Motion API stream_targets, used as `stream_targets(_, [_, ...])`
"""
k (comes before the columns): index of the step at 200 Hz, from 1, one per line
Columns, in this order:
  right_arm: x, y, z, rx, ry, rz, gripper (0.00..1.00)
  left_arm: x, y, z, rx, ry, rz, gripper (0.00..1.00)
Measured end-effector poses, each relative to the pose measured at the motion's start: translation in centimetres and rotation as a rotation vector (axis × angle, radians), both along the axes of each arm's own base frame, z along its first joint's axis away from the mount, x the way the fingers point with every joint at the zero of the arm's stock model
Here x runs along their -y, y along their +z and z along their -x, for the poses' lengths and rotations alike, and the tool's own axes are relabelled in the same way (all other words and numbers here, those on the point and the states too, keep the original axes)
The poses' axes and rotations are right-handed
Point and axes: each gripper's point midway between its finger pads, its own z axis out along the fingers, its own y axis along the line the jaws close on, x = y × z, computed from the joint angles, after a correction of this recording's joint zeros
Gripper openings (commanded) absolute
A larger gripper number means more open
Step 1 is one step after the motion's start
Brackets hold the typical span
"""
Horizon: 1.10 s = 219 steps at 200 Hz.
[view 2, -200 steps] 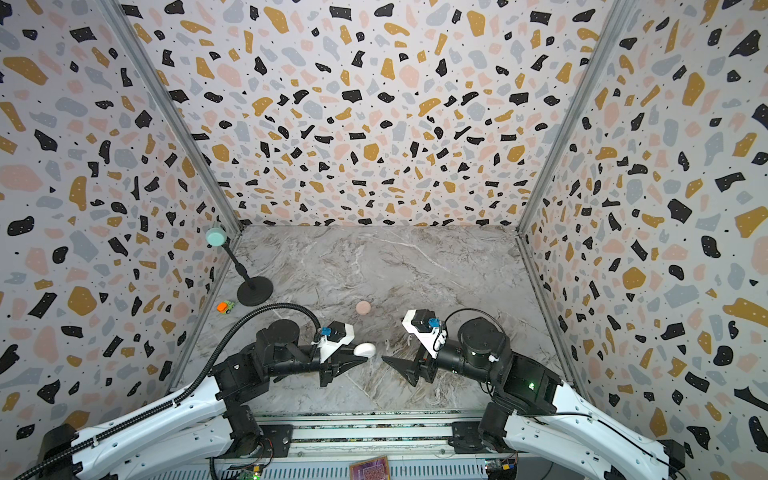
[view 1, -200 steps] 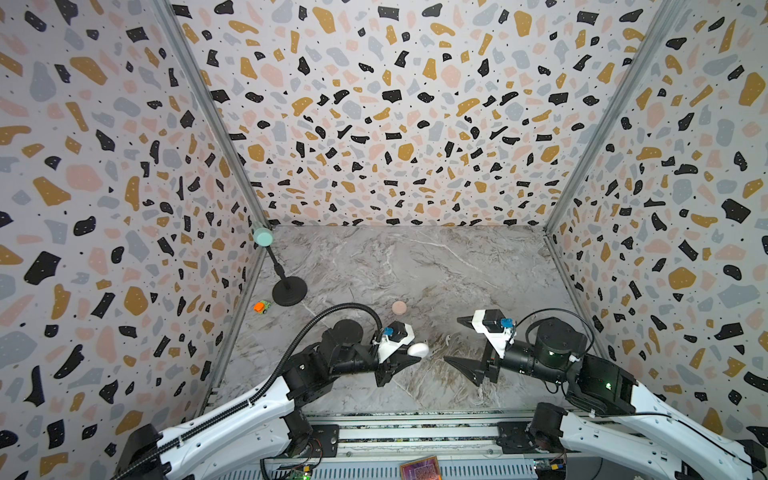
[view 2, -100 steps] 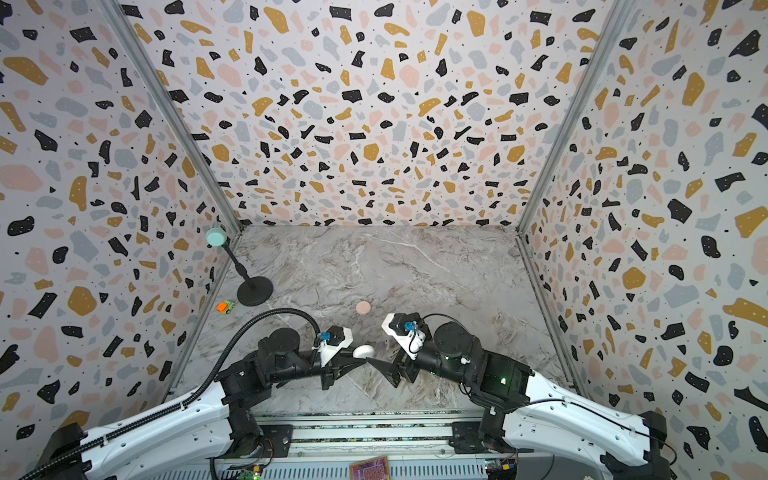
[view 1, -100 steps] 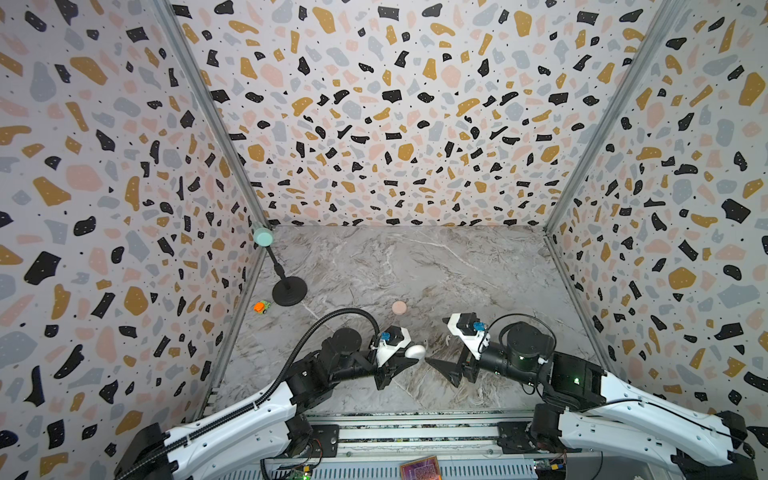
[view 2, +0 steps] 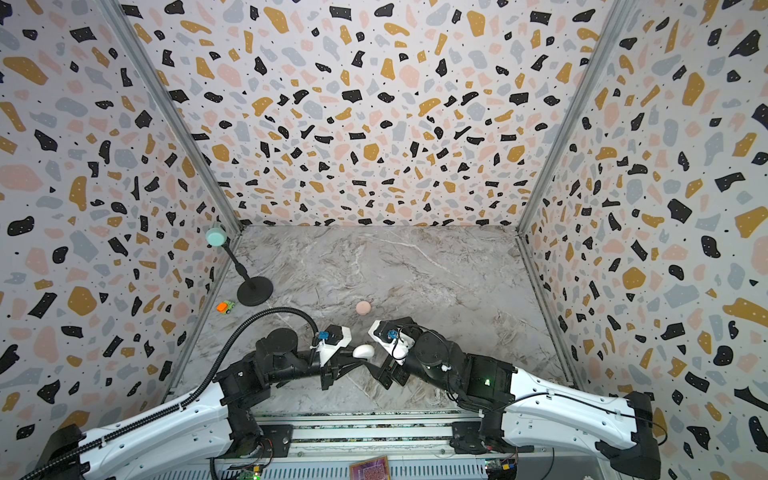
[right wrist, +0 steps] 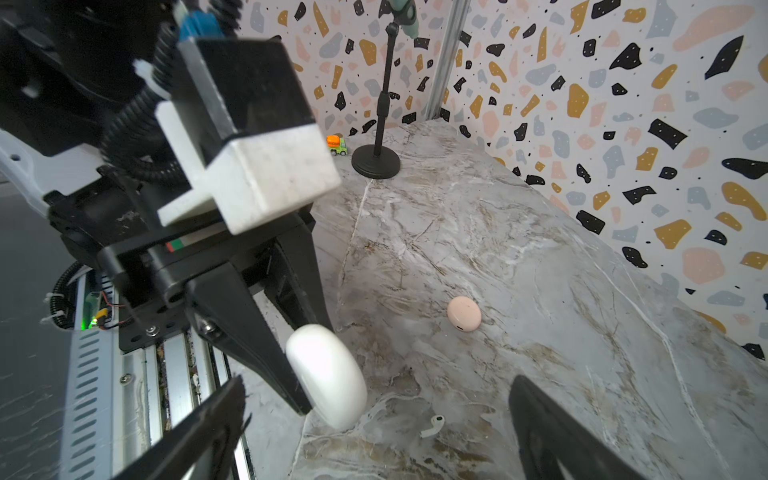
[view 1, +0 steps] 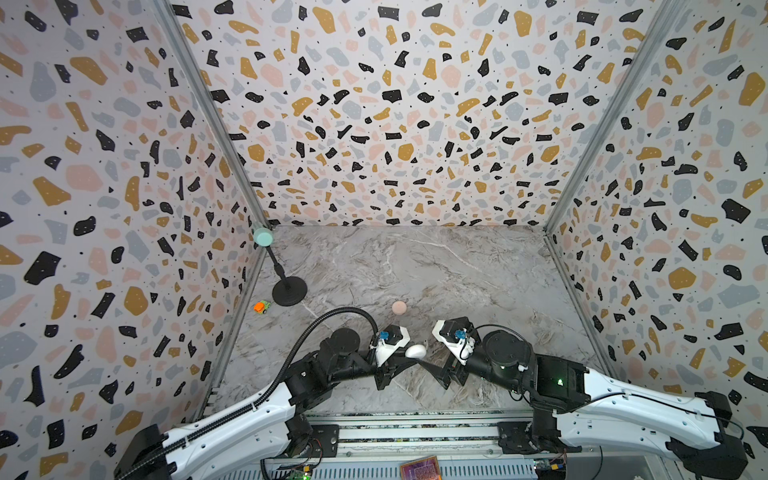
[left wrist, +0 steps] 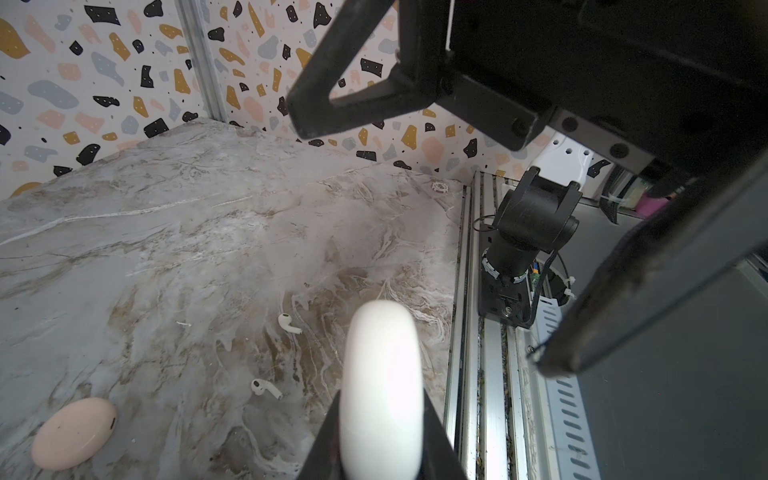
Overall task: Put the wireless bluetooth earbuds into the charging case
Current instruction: 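Push the white case lid open with the right gripper, then withdraw the right gripper from the opened white case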
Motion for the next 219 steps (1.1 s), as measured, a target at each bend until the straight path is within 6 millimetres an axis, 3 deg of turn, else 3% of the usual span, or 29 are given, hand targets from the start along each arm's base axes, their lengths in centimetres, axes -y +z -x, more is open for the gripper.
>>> stream_targets(125, [0.7,-0.9,-1.2,0.037,-0.08,0.044,1.0,0.1,0.6,0.7,0.003,-0.041,0.022,0.0])
stream_targets(219, [0.6,-1.3,-0.9,0.054,-0.064,0.064,1.0,0.2,0.3,1.1,-0.006,-0.061,0.021,0.0])
